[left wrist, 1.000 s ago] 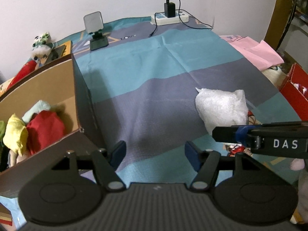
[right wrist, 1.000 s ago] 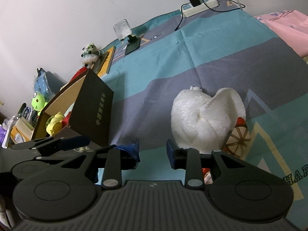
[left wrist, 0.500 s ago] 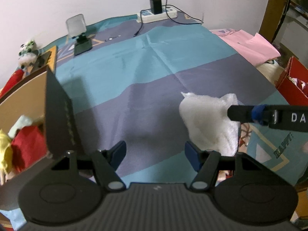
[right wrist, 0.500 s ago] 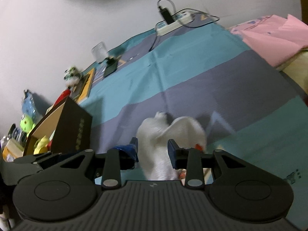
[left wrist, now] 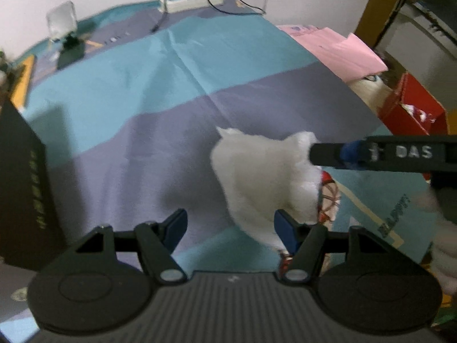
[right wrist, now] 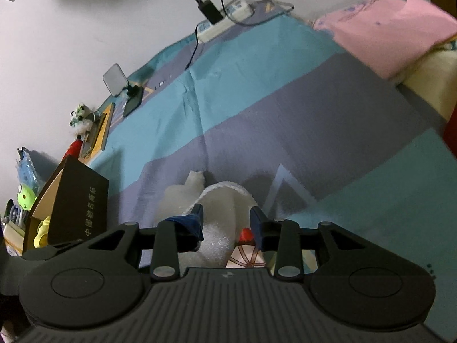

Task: Organize soft objects
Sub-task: 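Move the right gripper back to the pile toward the white fluffy cloth, then close the right gripper on the white fluffy cloth and lift it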

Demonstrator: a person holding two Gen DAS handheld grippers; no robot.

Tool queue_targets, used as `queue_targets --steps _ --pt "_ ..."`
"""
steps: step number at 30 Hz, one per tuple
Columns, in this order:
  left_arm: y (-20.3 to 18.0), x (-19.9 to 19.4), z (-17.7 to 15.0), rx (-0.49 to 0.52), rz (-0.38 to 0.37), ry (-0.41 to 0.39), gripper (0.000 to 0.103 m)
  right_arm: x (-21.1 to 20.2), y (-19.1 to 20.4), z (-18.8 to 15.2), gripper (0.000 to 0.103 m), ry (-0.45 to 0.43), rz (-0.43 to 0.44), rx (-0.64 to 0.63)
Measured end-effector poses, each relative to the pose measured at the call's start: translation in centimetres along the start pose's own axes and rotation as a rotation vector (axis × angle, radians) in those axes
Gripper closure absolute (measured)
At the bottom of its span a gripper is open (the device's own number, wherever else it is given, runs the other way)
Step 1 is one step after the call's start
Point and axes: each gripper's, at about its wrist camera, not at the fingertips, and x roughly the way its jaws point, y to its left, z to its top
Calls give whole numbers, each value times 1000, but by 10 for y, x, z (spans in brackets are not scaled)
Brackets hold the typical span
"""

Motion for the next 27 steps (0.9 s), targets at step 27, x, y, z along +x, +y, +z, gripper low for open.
queue_targets --steps 27 --pt "35 24 -7 -147 -191 -10 57 40 42 0 79 75 133 -148"
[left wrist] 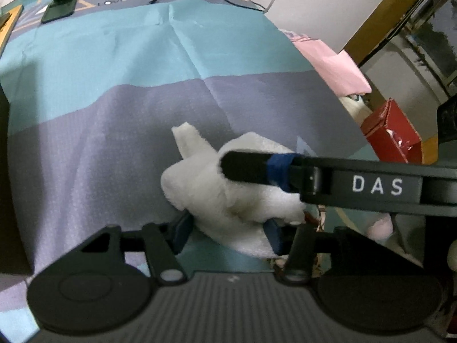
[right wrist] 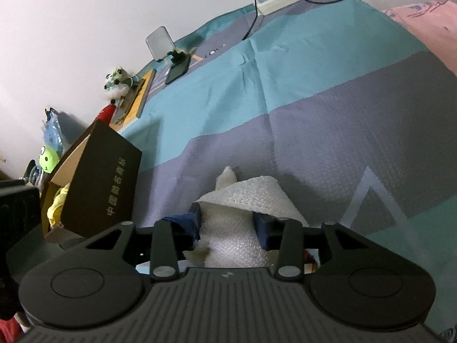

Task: Organize soft objects
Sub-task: 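Close the right gripper on the white fluffy cloth and lift it, then carry the white fluffy cloth into the brown box and open the right gripper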

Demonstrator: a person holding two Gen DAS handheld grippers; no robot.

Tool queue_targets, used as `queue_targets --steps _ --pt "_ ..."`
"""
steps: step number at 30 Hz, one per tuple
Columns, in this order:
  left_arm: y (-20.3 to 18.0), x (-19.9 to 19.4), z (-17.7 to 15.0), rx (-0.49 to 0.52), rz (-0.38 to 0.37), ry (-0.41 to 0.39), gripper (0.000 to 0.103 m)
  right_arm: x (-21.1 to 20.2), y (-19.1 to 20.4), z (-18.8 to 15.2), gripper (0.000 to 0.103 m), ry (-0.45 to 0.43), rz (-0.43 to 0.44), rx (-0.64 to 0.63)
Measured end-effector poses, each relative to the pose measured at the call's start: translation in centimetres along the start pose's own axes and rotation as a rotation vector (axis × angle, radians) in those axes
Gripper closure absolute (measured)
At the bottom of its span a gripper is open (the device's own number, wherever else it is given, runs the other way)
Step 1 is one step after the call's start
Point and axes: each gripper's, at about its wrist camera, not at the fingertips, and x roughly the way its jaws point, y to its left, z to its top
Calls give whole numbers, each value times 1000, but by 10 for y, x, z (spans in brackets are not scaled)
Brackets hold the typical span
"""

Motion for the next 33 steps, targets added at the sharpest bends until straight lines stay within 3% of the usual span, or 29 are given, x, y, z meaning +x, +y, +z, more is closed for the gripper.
queue_targets --steps 9,20,26,33 --pt "-11 -41 -12 62 -16 -110 58 -28 34 -9 79 -97 -15 -119" --pt "2 -145 -21 153 67 -380 58 -62 116 3 79 -290 133 -259" --pt "35 -196 -23 162 156 -489 58 -47 171 14 79 -334 219 -343" --pt "92 -224 -20 122 255 -526 58 3 221 21 78 -304 283 -350"
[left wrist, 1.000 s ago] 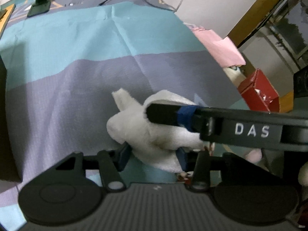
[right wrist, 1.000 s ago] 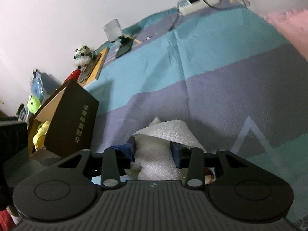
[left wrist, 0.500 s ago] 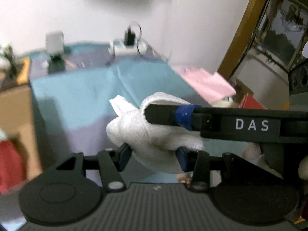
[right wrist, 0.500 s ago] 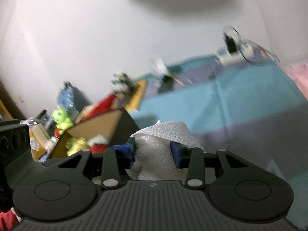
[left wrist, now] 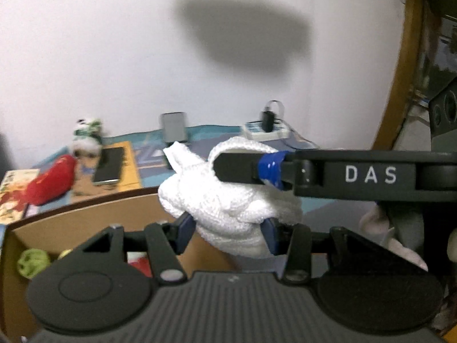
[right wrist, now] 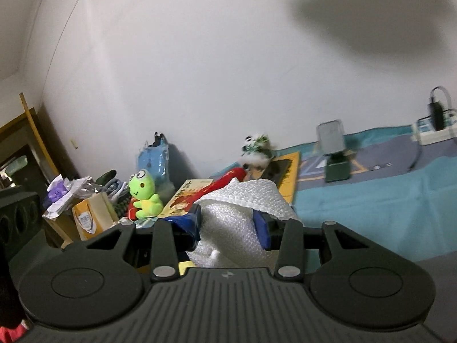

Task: Organize soft objects
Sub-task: 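Carry the white fluffy cloth into the brown box and open the right gripper, then move the right gripper back to the bed over the patterned cloth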

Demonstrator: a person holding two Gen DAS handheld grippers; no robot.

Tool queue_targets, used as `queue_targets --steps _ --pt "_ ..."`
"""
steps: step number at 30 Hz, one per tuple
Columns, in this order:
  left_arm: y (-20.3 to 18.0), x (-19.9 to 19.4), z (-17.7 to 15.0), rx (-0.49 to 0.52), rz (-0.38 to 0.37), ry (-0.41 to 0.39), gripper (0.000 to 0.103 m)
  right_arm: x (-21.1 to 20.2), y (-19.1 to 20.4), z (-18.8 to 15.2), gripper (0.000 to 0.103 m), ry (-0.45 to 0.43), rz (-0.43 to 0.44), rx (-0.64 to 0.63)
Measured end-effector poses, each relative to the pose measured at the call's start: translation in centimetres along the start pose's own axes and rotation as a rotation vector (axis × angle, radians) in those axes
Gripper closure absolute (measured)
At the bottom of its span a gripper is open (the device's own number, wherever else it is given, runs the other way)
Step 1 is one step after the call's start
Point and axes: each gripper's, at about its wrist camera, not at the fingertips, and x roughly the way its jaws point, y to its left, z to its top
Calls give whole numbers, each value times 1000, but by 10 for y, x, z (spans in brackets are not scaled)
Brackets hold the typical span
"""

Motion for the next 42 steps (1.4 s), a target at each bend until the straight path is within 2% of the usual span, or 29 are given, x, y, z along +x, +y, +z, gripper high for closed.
queue_targets --steps 4,8,15,19,21,23,26,33,37,42 --pt "34 12 -8 -32 38 40 58 39 9 -9 78 47 -11 23" --pt "59 30 -20 -63 53 109 58 71 18 -23 78 104 -67 11" --pt "80 44 -44 -74 45 216 58 96 21 -42 77 229 -150 31" --pt "80 44 -57 -46 33 253 57 98 26 -49 77 285 -172 36" --pt "80 40 -62 -37 28 266 48 97 29 -50 77 315 -178 18" --pt "82 37 -66 -28 32 266 43 95 32 -52 77 333 -183 3" --pt "87 32 -68 -55 14 261 41 89 32 -51 77 334 -189 8" --pt "78 22 -65 -38 25 237 37 70 13 -50 76 334 -187 151" --pt "76 14 -63 -53 20 226 35 57 2 -57 78 325 -154 214" --pt "64 3 -59 -46 25 212 35 43 0 -61 78 303 -117 229"
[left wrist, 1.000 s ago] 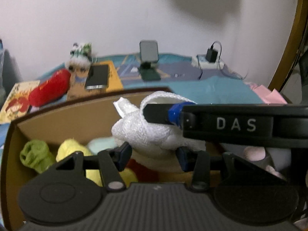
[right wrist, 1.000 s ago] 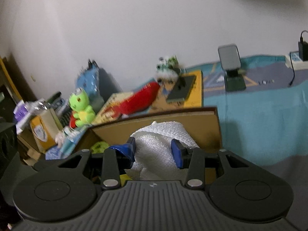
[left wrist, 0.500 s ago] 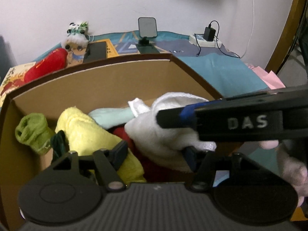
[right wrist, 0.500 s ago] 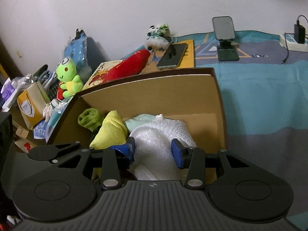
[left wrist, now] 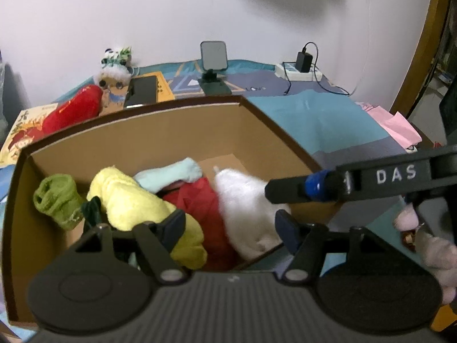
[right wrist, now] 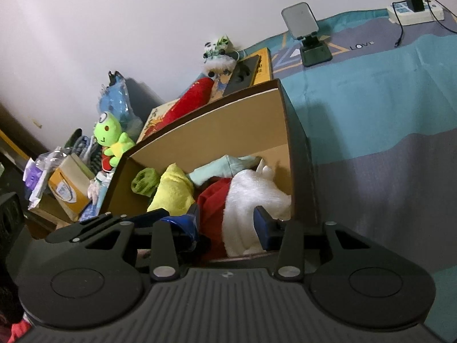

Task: Organize soft objects
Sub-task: 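Move the right gripper back to the bed over the patterned cloth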

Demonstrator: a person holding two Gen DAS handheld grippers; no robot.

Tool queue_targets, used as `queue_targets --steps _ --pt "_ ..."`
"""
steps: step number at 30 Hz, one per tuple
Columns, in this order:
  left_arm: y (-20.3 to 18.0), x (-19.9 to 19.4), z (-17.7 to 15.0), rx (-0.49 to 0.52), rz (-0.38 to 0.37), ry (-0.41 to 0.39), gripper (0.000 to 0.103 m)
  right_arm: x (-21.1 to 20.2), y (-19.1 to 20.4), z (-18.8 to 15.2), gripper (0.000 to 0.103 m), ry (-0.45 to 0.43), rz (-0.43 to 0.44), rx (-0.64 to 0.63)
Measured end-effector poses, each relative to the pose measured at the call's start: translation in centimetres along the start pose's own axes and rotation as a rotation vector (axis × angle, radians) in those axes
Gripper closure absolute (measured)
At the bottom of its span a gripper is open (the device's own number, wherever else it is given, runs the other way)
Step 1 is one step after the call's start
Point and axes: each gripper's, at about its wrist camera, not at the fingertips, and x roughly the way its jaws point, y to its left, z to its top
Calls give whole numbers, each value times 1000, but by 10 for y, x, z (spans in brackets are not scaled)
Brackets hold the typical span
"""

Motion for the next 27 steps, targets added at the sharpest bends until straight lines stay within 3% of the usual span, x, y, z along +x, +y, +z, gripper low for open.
queue_targets --steps 14,27 --pt "-73 -15 6 90 -63 -33 35 -68 -35 -13 78 -81 32 -1" --pt "-176 28 -1 230 -216 52 34 -126 -127 -40 78 -79 -192 138"
